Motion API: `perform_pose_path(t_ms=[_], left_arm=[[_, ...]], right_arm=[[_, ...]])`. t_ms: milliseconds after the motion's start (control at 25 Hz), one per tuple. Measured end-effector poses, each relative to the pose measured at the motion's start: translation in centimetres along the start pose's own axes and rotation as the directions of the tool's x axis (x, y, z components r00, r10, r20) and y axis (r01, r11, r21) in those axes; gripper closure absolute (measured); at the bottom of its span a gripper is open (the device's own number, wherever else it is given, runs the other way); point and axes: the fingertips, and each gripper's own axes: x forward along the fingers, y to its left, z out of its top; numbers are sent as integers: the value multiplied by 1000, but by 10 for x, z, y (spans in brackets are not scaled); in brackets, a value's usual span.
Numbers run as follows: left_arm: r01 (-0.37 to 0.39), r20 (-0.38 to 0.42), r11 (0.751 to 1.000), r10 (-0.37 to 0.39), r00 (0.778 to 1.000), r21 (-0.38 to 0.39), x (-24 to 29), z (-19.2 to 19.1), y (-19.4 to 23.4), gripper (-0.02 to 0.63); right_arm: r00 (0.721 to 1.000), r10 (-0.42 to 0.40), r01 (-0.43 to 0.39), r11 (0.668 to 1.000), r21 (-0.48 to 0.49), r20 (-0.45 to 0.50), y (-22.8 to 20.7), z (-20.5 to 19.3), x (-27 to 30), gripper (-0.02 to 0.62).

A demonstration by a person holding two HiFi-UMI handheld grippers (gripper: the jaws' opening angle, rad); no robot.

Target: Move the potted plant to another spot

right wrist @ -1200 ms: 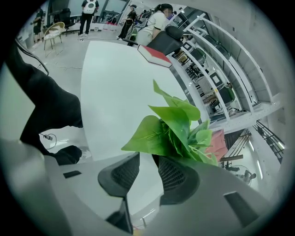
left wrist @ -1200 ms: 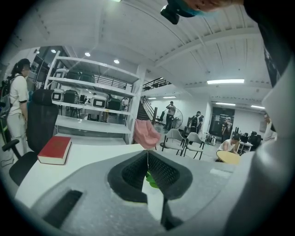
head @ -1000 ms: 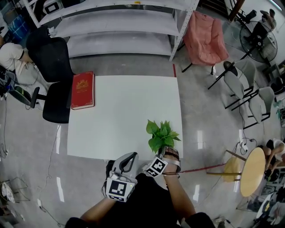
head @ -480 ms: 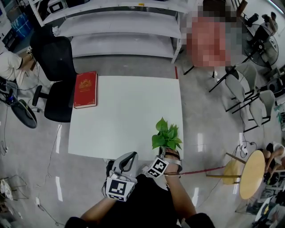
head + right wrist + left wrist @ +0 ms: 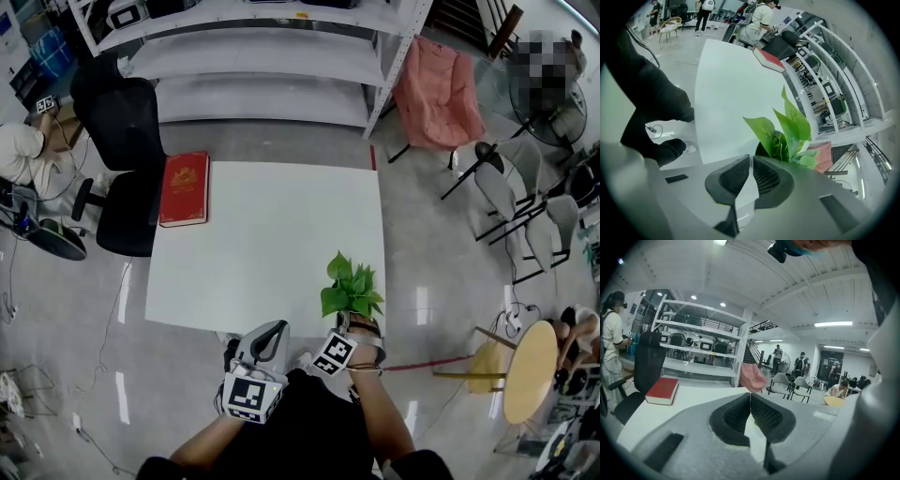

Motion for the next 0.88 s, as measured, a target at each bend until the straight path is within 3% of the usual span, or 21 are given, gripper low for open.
perform_pose_path(t_ms=[240,480,880], left_arm=[[-26,-25,1000,25,999,-13,-10,1,1,589],[-67,4,997,67,998,-24,-21,11,11,589],[-120,30,992,120,992,-26,-52,21,64,589]], right_arm=[[1000,-12,12,1000,-14,9,2,0,-7,569],[1000,-3,3,999,-35,19,2,3,-15,571],[1000,-11,12,998,-56,29,-1,40,-25,572]])
